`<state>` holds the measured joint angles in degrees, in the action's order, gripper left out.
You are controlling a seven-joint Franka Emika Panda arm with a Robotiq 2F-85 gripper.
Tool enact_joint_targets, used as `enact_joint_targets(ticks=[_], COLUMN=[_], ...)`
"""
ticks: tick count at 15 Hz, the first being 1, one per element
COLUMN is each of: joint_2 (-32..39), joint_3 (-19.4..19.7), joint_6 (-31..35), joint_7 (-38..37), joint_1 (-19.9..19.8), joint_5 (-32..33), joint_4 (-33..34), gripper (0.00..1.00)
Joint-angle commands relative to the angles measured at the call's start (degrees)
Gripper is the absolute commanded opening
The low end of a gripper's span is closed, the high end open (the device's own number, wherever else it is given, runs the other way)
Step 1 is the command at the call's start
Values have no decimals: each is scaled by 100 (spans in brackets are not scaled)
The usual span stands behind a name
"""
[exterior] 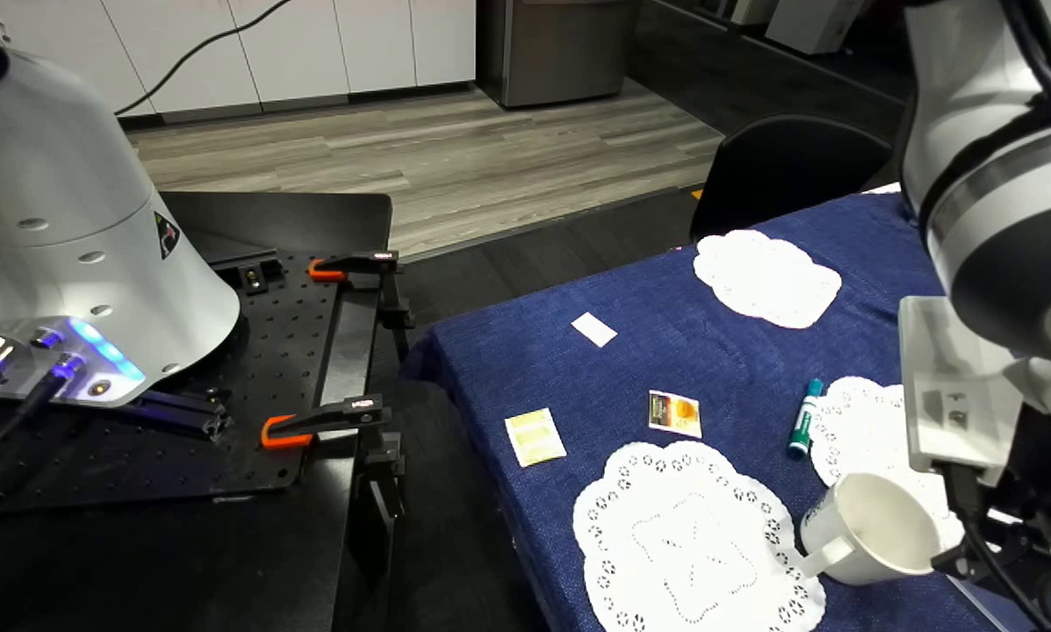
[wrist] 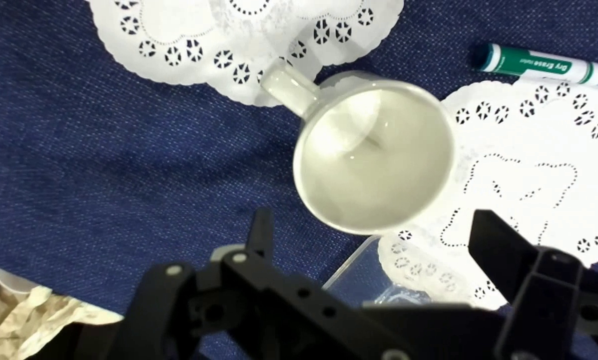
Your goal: Move the white mug to the right
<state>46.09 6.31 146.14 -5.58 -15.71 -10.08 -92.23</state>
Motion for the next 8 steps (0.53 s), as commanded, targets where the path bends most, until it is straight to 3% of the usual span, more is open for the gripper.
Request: enact_joint_targets(ticks=[1, 8], joint_2=[-1087, -2676], joint_3=[-97, -350], joint_6=[80, 168], joint_7=[411, 1560], joint_1=[42, 121], joint_5=[19, 112], joint_4=[-1180, -2881], gripper=[100, 100])
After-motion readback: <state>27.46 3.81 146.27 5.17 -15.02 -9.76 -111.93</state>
